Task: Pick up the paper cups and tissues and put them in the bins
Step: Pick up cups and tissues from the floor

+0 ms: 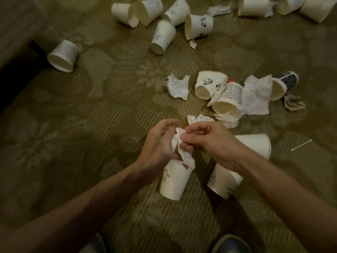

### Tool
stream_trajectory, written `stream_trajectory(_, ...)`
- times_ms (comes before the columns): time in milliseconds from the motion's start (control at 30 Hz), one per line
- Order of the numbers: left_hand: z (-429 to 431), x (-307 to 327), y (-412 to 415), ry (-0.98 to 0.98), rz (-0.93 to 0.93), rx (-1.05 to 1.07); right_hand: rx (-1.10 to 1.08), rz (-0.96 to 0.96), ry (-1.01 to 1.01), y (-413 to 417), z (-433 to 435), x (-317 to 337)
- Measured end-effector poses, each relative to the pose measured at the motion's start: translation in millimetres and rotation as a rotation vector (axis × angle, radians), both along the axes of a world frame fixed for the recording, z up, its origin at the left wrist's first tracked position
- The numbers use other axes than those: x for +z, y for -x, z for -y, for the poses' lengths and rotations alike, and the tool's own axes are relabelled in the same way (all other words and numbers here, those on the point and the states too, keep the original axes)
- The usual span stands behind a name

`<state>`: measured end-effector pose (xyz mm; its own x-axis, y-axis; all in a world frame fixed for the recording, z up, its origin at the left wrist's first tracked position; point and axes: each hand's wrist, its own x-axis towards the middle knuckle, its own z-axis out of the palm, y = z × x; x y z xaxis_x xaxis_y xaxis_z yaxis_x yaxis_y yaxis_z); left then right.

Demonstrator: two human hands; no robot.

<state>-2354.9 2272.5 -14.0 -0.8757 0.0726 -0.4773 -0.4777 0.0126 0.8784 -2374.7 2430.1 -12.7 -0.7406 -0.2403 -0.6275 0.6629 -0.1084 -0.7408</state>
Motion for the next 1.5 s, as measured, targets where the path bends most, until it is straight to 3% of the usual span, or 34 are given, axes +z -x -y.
stream_trajectory(133,-14.8,15.1,1.8,-0.045,0.097,0.083,-0.132,0.047,0.192,-2.8,5.5,0.3)
stream_trajectory(300,-12.8,13.8,2.7,0.024,0.114,-0.077,0.059,0.080,0.281,-2.8,-14.5,-1.7)
stream_trajectory(367,-6.3,9.0,5.6,0.123,0.095,-0.105,0.091,0.034,0.101,2.5,-23.0,-1.2)
stream_trajectory(467,-1.4,4.7,11.9,0.246,0.118,-0.069,0.107,-0.214,-0.529,15.7,-30.2,-10.6)
stream_trajectory(533,-1.2,0.5,15.2,0.336,0.098,-0.056,0.260,-0.395,-0.820,20.7,-31.1,-22.2)
stream_trajectory(667,-5.1,-0.9,16.6,0.340,0.042,-0.020,0.463,-0.486,-1.002,24.6,-28.6,-51.8)
stream_trajectory(867,-9.9,7.6,11.2,0.261,0.109,-0.070,0.479,-0.532,-1.129,29.9,-22.7,-60.4)
stream_trajectory(1033,-9.5,7.5,9.8,0.249,0.118,-0.046,0.358,-0.449,-0.926,31.1,-20.6,-49.9)
stream_trajectory(1267,-12.4,11.3,15.2,0.206,0.037,0.130,0.123,-0.236,-0.187,2.2,-5.6,-14.2)
stream_trajectory(1500,-22.8,13.7,11.5,0.130,0.002,-0.007,0.051,-0.158,-0.023,-7.5,8.9,-1.8)
